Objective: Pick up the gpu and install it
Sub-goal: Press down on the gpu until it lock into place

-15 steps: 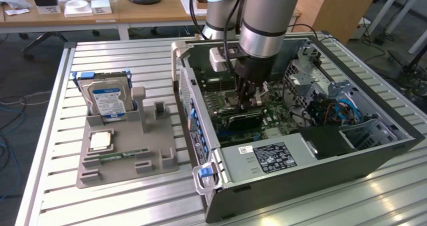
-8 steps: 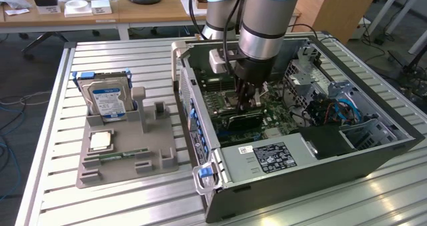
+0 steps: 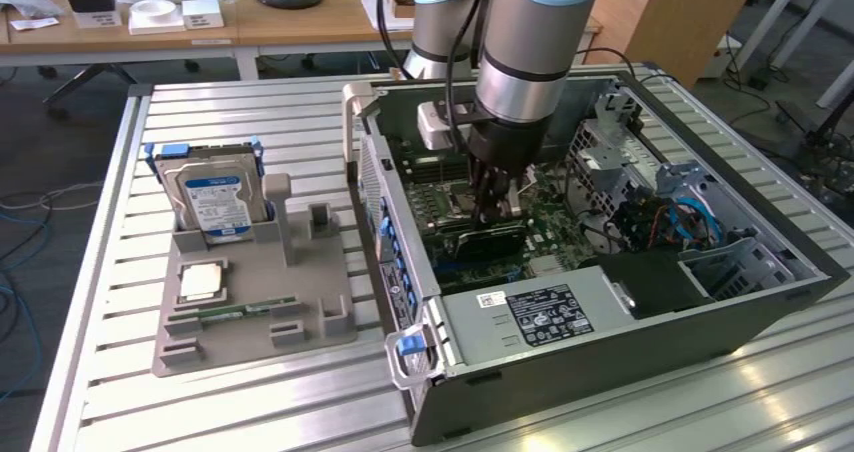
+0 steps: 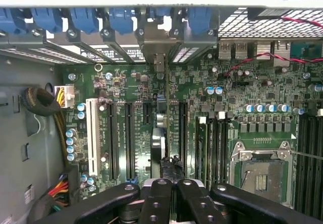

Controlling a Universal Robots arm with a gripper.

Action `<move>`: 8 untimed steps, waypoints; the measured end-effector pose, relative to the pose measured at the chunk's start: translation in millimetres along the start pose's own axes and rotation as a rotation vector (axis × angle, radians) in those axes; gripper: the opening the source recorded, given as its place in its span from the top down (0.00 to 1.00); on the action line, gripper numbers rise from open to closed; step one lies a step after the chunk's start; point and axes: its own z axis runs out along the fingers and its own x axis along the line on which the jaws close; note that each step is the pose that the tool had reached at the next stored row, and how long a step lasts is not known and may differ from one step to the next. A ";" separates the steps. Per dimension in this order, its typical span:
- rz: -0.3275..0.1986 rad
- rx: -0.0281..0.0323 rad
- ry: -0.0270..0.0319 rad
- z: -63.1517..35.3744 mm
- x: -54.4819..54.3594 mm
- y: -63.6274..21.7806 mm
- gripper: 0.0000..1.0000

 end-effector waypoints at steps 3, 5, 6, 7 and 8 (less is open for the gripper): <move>0.000 -0.0002 0.0002 0.2 0.0 0.0 0.89; 0.000 0.0000 0.0000 1.0 0.0 0.1 0.89; 0.000 -0.0001 0.0002 1.1 0.0 0.1 0.89; 0.000 -0.0002 0.0003 1.1 0.1 0.1 0.89; 0.000 -0.0002 0.0003 1.1 0.1 0.1 0.89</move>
